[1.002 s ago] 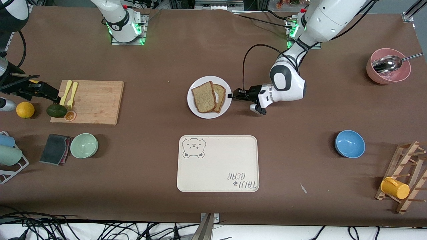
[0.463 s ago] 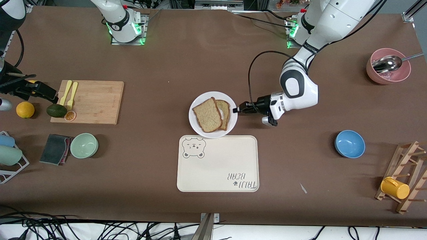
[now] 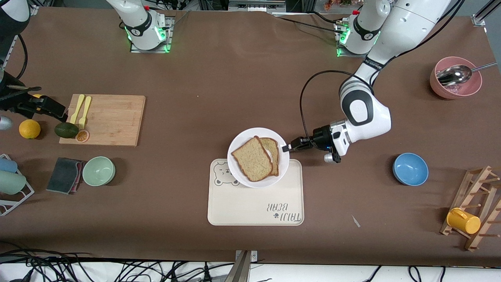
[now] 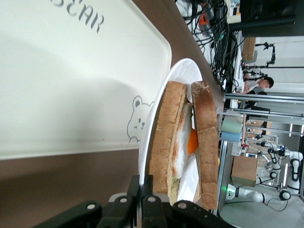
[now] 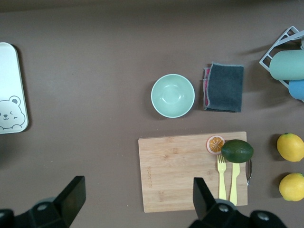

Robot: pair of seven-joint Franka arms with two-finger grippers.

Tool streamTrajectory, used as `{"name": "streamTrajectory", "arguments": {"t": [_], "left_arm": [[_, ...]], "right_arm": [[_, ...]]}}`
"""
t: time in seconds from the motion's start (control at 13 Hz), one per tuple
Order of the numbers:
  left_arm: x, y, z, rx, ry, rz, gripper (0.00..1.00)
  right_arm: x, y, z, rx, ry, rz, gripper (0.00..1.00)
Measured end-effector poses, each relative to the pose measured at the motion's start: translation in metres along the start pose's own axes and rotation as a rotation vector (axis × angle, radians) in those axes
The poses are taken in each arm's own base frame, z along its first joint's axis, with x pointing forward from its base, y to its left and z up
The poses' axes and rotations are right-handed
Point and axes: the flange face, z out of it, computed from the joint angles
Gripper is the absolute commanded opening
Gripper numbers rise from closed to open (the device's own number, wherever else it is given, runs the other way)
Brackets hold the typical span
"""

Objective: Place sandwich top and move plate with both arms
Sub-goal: 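Slide the white plate with the left gripper onto the Taiji Bear tray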

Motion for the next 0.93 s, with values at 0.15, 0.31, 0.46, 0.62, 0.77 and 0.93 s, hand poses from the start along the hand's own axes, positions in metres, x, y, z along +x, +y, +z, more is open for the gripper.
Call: {"name": "streamTrajectory", "arguments": {"t": [0.15, 0.31, 0.46, 0.62, 0.77, 0.93], "left_arm": [[0.013, -0.004, 0.004, -0.007, 0.012, -0.011, 0.00], [0.027, -0.015, 0.011, 0.002, 0.037, -0.019, 0.00], [0.045, -0.026, 0.023, 0.004, 0.061, -0.024, 0.00], [0.056, -0.040, 0.033, 0.017, 0.086, -0.033, 0.00], [0.063, -0.054, 0.042, 0.032, 0.101, -0.043, 0.00], [0.067, -0.064, 0.052, 0.035, 0.105, -0.047, 0.04]], "right_arm": [[0.002, 0.016, 0.002, 0.008, -0.003, 0.001, 1.00], [0.005, 0.023, 0.007, 0.018, -0.005, -0.003, 1.00], [0.007, 0.022, 0.011, 0.020, -0.005, -0.004, 1.00], [0.007, 0.022, 0.009, 0.020, -0.003, -0.006, 1.00], [0.006, 0.023, 0.005, 0.020, 0.003, -0.010, 1.00], [0.002, 0.023, -0.006, 0.018, 0.015, -0.021, 1.00]]}}
